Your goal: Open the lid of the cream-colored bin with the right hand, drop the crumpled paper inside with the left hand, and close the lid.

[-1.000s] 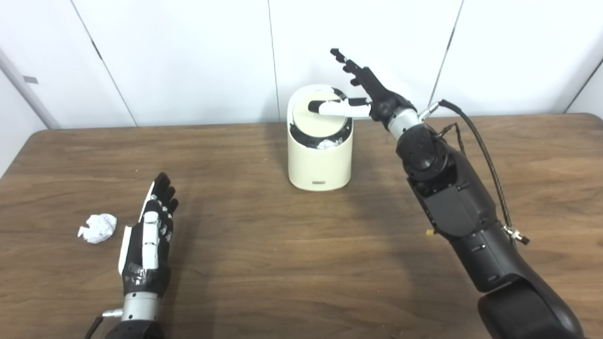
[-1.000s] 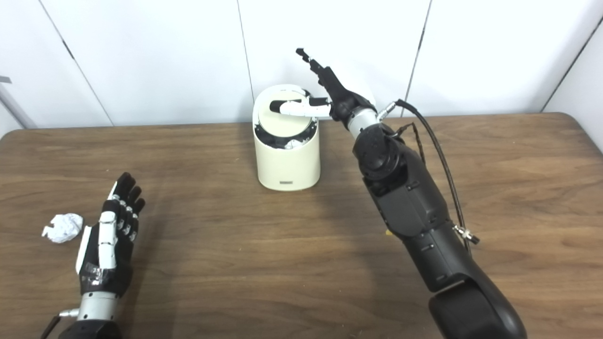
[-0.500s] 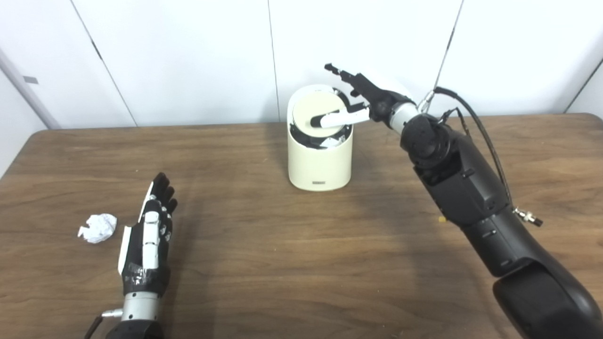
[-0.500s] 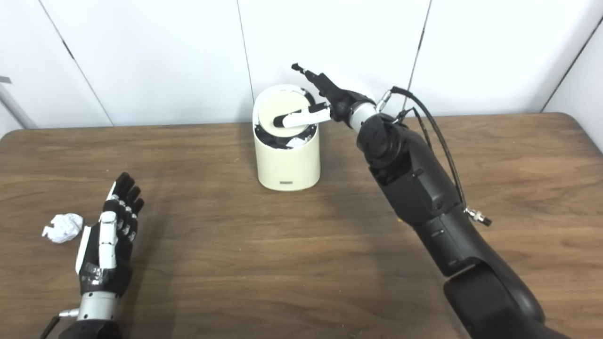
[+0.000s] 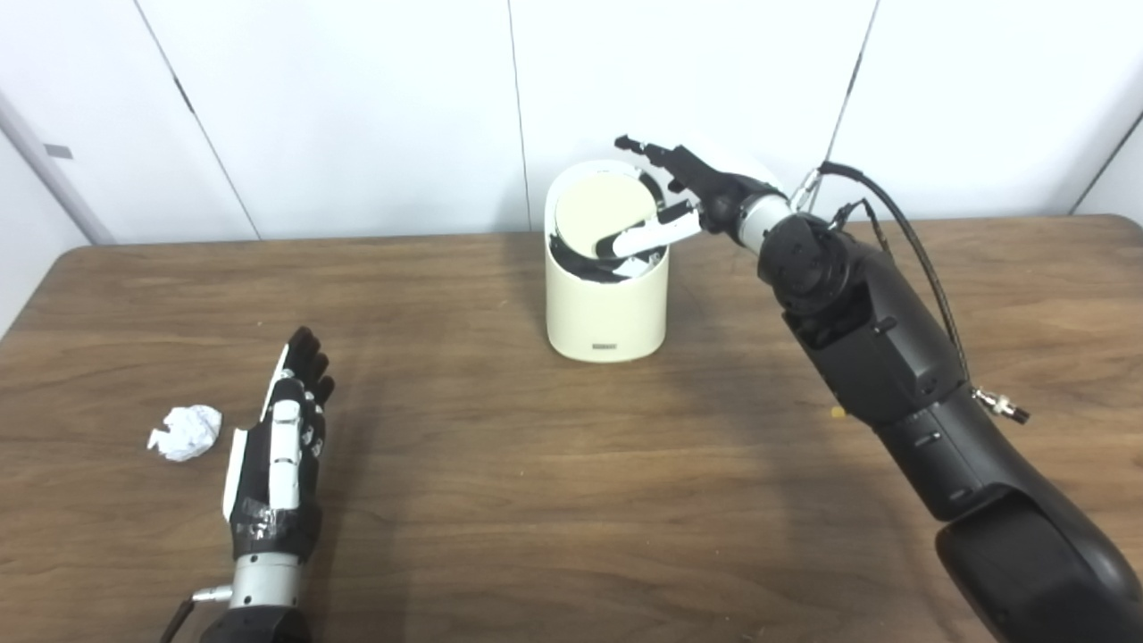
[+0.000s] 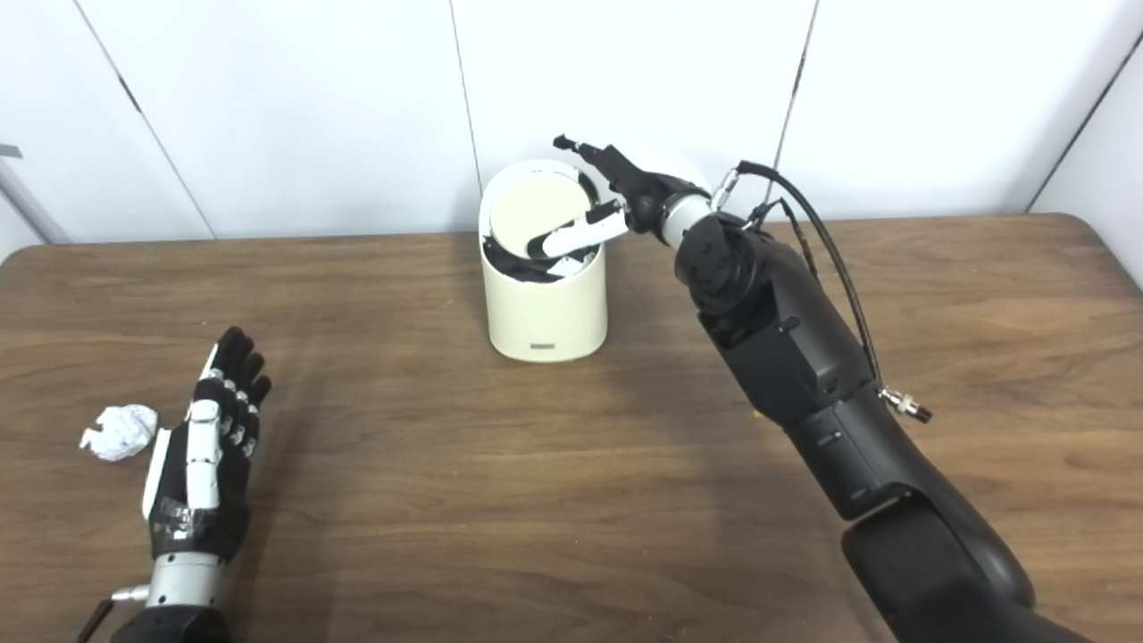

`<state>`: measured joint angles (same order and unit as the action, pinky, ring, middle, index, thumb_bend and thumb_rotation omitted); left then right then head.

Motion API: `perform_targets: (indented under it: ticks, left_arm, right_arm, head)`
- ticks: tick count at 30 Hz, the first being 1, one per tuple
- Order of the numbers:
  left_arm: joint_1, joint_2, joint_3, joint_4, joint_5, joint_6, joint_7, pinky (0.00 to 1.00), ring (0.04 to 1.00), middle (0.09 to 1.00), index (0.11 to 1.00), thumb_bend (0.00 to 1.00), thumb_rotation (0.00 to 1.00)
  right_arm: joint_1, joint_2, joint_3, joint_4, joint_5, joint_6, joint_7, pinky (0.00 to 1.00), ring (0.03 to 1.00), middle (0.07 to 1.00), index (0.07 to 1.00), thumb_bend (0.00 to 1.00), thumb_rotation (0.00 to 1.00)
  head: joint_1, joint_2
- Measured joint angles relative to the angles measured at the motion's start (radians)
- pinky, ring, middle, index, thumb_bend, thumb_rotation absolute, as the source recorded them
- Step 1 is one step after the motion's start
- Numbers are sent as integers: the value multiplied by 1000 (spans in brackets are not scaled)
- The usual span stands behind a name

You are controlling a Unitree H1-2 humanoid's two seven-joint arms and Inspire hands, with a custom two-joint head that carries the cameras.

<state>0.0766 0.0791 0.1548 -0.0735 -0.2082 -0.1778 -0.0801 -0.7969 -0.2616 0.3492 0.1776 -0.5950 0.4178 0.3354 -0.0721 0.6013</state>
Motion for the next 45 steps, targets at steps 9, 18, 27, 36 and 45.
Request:
perform_targets:
  ticks: [9,18,27,36,45]
  left_arm:
    - [0,-1,0,-1,0,0,0,1000,1000,997,987,389,921]
    - [1,-2,0,-2,2,-1,0,1000,1000,993,979,400,903]
    - [2,-4,2,-2,2,-4,0,1000,1000,987,979,386,896]
    - [2,-7,4,-2,2,-6,1,1000,999,985,977,376,879]
    - [3,-10,4,-5,-1,-6,-1,1000,1000,990,977,400,852]
  right_arm:
    - [-2,13,-3,21,1,-22,-34,817,926,941,916,764,490]
    - [-1,15,-13,34,4,-33,-66,811,922,933,912,748,493]
    - [0,14,-6,37,0,-36,-66,837,934,939,914,742,434]
    - [-12,1,17,29,-7,-57,-64,898,951,935,907,775,334]
    - [-27,-6,42,27,-30,-106,-68,927,969,946,904,833,240]
  head:
    - [-2,3]
    - [2,6]
    - [-3,14]
    - [-3,21]
    - [-2,26]
